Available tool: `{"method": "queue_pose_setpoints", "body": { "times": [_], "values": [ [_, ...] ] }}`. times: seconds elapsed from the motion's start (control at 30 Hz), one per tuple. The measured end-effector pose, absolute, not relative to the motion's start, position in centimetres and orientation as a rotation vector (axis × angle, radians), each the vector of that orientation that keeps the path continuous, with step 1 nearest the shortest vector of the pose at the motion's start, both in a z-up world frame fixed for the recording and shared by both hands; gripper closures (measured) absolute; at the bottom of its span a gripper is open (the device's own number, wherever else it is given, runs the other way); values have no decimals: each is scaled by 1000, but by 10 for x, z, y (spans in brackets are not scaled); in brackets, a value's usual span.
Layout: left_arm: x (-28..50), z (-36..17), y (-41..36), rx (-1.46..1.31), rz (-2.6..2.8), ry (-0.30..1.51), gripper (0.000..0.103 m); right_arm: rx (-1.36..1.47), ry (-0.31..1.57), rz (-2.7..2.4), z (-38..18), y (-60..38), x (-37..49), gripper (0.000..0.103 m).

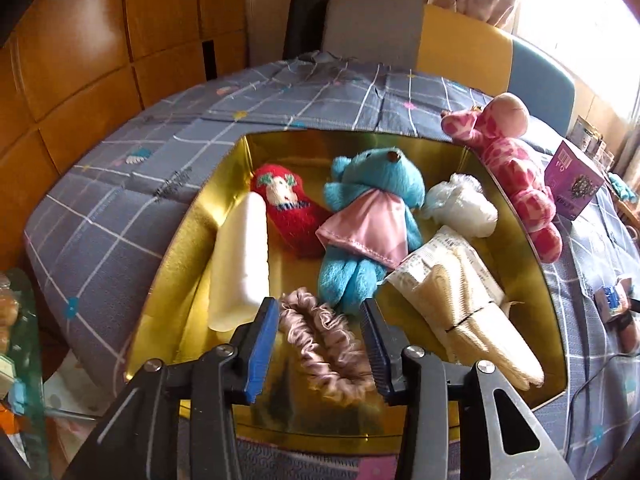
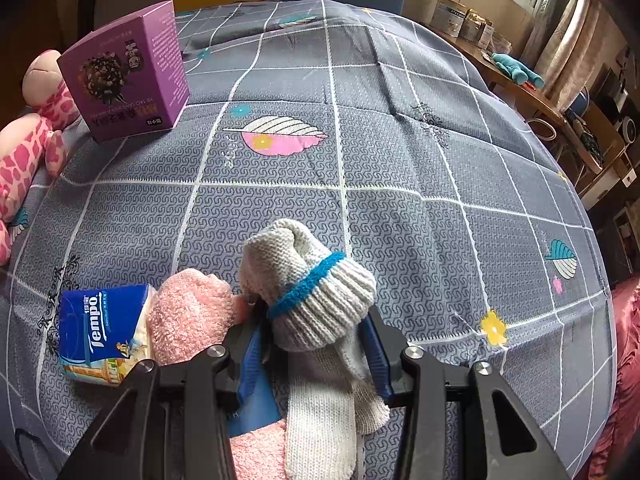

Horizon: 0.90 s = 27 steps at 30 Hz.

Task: Organize soft objects
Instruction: 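Carry the scrunchie into the gold tray and open the left gripper while the right gripper holds the white sock, then lift the white knit sock with the right gripper toward the gold tray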

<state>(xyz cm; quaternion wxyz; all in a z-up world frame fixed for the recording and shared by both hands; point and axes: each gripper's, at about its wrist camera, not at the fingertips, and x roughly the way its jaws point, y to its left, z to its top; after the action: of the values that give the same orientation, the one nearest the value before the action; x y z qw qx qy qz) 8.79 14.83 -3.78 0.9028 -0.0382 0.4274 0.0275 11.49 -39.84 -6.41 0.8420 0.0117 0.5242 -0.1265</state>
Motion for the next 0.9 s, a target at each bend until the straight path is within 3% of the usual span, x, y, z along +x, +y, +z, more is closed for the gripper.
{"method": "queue_pose_setpoints", "body": {
  "times": [0.9],
  "values": [
    [44,26,135,-54,59,734,54,-86,1107,-295,-62,-380,112,65]
  ]
}}
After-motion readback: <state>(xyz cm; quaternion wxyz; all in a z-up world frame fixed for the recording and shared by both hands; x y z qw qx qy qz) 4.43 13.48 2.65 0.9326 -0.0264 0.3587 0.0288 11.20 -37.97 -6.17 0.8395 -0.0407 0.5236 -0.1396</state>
